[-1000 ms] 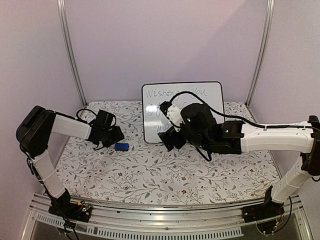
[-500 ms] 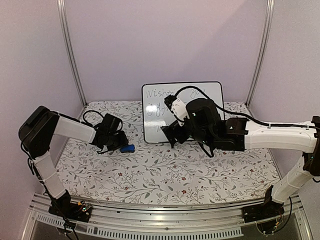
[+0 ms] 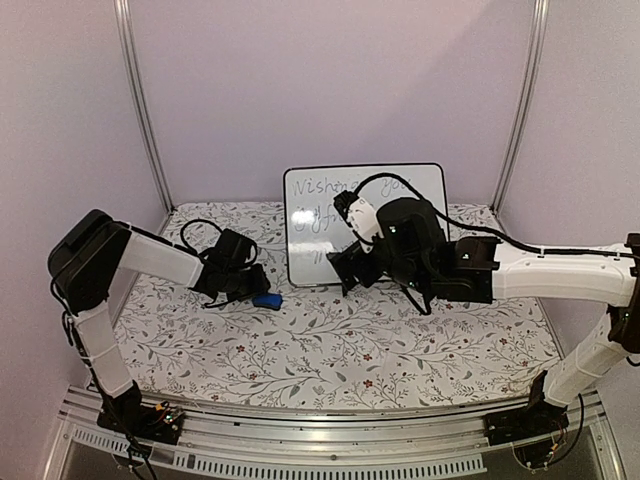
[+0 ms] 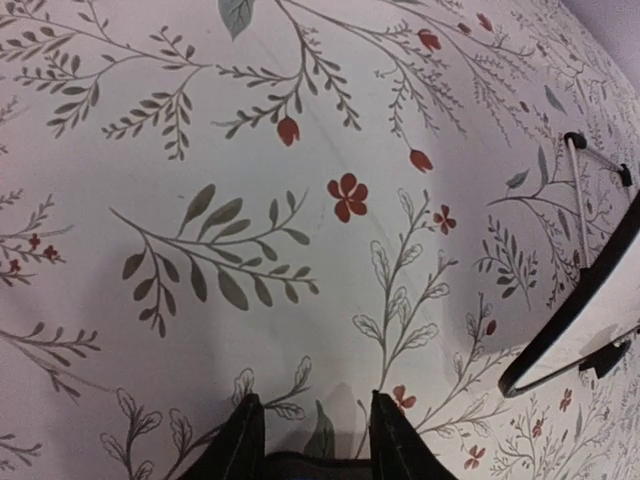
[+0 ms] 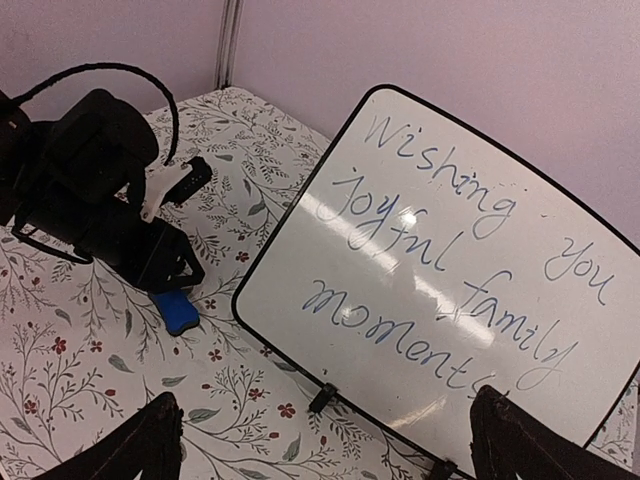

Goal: Erase the whiteboard
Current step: Move the whiteboard eraser to the center of the board.

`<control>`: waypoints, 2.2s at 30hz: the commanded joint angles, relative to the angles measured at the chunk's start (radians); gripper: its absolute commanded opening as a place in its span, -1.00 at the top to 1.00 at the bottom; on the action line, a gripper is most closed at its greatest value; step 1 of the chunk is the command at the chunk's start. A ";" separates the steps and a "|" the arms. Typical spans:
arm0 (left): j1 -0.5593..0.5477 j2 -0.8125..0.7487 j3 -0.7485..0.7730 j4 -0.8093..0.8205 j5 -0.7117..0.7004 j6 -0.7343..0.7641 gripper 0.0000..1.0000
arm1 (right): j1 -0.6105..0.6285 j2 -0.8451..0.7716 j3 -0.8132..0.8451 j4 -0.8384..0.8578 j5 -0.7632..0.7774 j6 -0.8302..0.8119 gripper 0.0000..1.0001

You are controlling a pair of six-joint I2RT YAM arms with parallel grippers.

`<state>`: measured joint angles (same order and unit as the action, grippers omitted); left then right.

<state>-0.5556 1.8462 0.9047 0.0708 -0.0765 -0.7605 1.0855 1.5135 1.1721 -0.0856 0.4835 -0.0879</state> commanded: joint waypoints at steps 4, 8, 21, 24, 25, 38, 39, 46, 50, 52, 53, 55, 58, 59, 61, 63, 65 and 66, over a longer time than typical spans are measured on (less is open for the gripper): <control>-0.061 0.014 0.016 0.074 0.048 0.065 0.31 | -0.009 -0.045 -0.023 0.015 -0.010 -0.002 -0.98; -0.101 0.005 0.023 0.075 0.041 0.096 0.31 | -0.009 -0.044 -0.025 0.017 -0.043 -0.017 -0.98; -0.104 -0.178 -0.007 -0.067 -0.209 -0.014 -0.15 | -0.013 -0.005 -0.059 0.012 -0.095 -0.005 -0.98; -0.104 -0.272 -0.043 -0.102 -0.225 -0.039 -0.23 | -0.020 0.033 -0.057 0.012 -0.081 0.010 -0.98; -0.105 -0.299 -0.058 -0.101 -0.217 -0.042 -0.27 | -0.022 0.046 -0.050 0.012 -0.075 0.017 -0.98; -0.142 -0.622 -0.306 -0.113 -0.135 -0.152 -0.98 | -0.031 0.417 0.234 -0.109 0.005 0.044 -0.98; -0.144 -0.642 -0.318 -0.123 -0.138 -0.157 -0.99 | -0.032 0.438 0.253 -0.116 0.018 0.047 -0.98; -0.154 -0.757 -0.354 -0.191 -0.160 -0.178 -0.99 | -0.033 0.565 0.314 -0.141 -0.001 0.051 -0.98; -0.155 -0.800 -0.358 -0.221 -0.177 -0.182 -0.99 | -0.033 0.606 0.332 -0.151 -0.020 0.054 -0.98; -0.155 -0.816 -0.368 -0.227 -0.184 -0.187 -0.99 | -0.032 0.630 0.347 -0.156 -0.020 0.052 -0.98; -0.155 -0.822 -0.371 -0.230 -0.186 -0.189 -0.99 | -0.033 0.638 0.355 -0.160 -0.019 0.052 -0.98; -0.154 -0.829 -0.376 -0.233 -0.189 -0.190 -1.00 | -0.033 0.662 0.373 -0.164 -0.009 0.052 -0.98; -0.155 -0.834 -0.385 -0.239 -0.190 -0.196 -0.99 | -0.033 0.697 0.407 -0.173 0.009 0.056 -0.98; -0.155 -0.836 -0.388 -0.239 -0.189 -0.198 -0.99 | -0.033 0.708 0.416 -0.175 0.012 0.058 -0.98; -0.155 -0.842 -0.394 -0.239 -0.188 -0.204 -0.99 | -0.033 0.728 0.433 -0.175 0.022 0.063 -0.98; -0.155 -0.848 -0.400 -0.238 -0.188 -0.204 -0.99 | -0.033 0.745 0.447 -0.175 0.036 0.066 -0.98; -0.156 -0.858 -0.404 -0.240 -0.190 -0.206 -0.99 | -0.033 0.760 0.457 -0.174 0.038 0.066 -0.98; -0.155 -0.861 -0.406 -0.241 -0.192 -0.207 -1.00 | -0.033 0.765 0.460 -0.173 0.031 0.065 -0.98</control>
<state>-0.6968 1.0088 0.5152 -0.1558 -0.2523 -0.9573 1.0588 2.2410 1.6001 -0.2474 0.4942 -0.0387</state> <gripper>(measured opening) 0.996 0.989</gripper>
